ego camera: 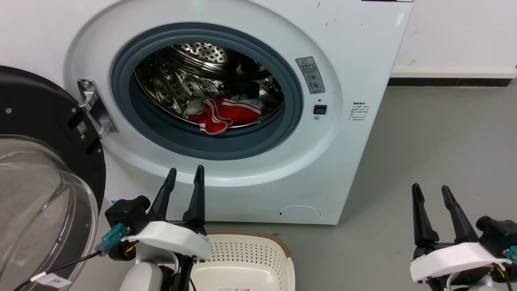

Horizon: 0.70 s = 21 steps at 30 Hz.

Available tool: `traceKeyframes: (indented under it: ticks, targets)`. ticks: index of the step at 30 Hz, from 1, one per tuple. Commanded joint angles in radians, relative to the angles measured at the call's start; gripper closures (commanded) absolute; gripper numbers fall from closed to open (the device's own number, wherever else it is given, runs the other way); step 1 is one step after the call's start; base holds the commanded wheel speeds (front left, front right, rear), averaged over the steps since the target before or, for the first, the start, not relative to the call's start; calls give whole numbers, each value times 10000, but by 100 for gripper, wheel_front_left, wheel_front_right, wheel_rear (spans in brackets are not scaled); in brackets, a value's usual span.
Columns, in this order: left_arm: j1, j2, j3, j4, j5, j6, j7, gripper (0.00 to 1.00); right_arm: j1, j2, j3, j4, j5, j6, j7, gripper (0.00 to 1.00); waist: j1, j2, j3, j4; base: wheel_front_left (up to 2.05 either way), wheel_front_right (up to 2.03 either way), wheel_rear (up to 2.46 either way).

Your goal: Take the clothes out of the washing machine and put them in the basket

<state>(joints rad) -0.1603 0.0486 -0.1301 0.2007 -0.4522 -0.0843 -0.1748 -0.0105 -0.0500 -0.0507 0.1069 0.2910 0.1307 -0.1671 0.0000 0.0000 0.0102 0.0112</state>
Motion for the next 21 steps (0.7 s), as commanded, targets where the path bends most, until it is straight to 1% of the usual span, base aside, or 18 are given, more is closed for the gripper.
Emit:
traceKeyframes:
  ticks: [1,12,21]
  targets:
    - [-200,23,-66,-30,286,36,-102,0,66,-9,14,-117,-293,0,-72,0,0,0,-1,5,0,0,0]
    - [-260,23,-186,125,1297,119,-343,0,125,-7,19,-229,-1270,-1,-129,0,0,0,23,32,0,0,0]
    - [-305,23,-309,240,1901,209,-514,0,193,-6,41,-291,-1893,-1,-213,0,0,0,28,63,0,0,0]
